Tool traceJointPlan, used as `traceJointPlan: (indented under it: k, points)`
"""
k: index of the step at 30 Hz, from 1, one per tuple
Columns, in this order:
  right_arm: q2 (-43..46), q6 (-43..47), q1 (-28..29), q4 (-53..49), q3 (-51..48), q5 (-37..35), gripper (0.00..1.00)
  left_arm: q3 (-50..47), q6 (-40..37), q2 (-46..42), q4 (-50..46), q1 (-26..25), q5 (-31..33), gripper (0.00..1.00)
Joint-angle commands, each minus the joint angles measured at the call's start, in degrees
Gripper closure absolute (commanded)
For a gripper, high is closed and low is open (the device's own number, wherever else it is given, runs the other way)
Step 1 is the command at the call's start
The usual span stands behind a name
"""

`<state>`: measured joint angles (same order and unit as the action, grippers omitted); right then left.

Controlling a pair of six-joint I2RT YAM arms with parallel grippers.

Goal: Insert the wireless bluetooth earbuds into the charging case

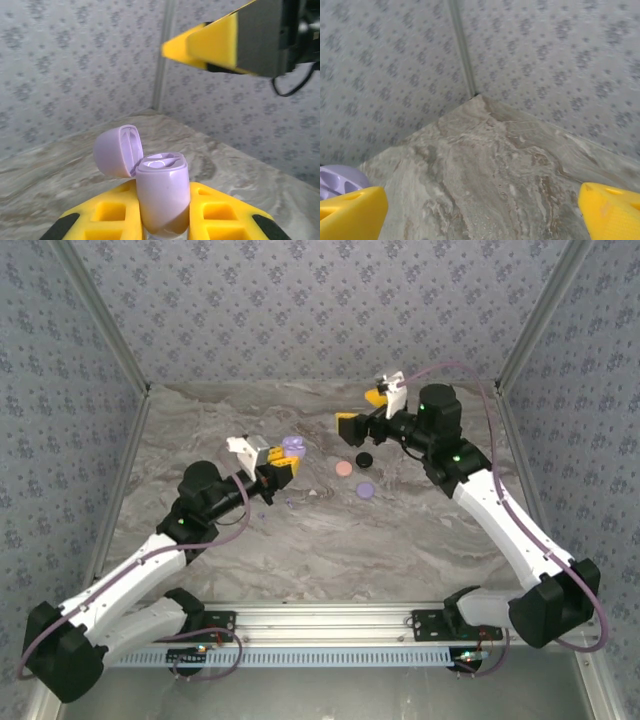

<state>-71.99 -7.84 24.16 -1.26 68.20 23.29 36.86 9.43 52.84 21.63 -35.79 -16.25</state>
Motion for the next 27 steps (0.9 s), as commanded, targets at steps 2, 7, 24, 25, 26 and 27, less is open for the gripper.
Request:
traceJointPlan:
  k: [2,7,24,25,26,27]
  points:
    - [-0.82,-8.26,-1.80,-1.03,-1.77,-3.11,0.00,-0.98,-1.78,-3.32,-3.91,-0.25,10.53,0.99]
    - [-8.03,-4.94,0.84,-14.99,4.10,-4.81,0.11,-1.74,-2.51,-6.22,-7.76,-0.22,15.63,0.98]
    - [-39.76,-4.22,17.50,-37.11,21.52,-11.92,0.49,-4.21,-5.14,-16.62,-13.38,0.13,19.88,0.98]
    - [-41.39,-4.12,18.18,-37.60,22.63,-12.20,0.50,-4.26,-5.23,-16.77,-13.50,0.12,19.91,0.98]
    - [-43.60,-4.03,18.94,-38.21,24.25,-12.30,0.51,-4.32,-5.25,-16.85,-13.46,0.18,19.94,0.98]
    - [-45.63,-4.03,19.55,-38.64,25.66,-12.44,0.52,-4.33,-5.28,-16.94,-13.38,0.18,19.96,0.98]
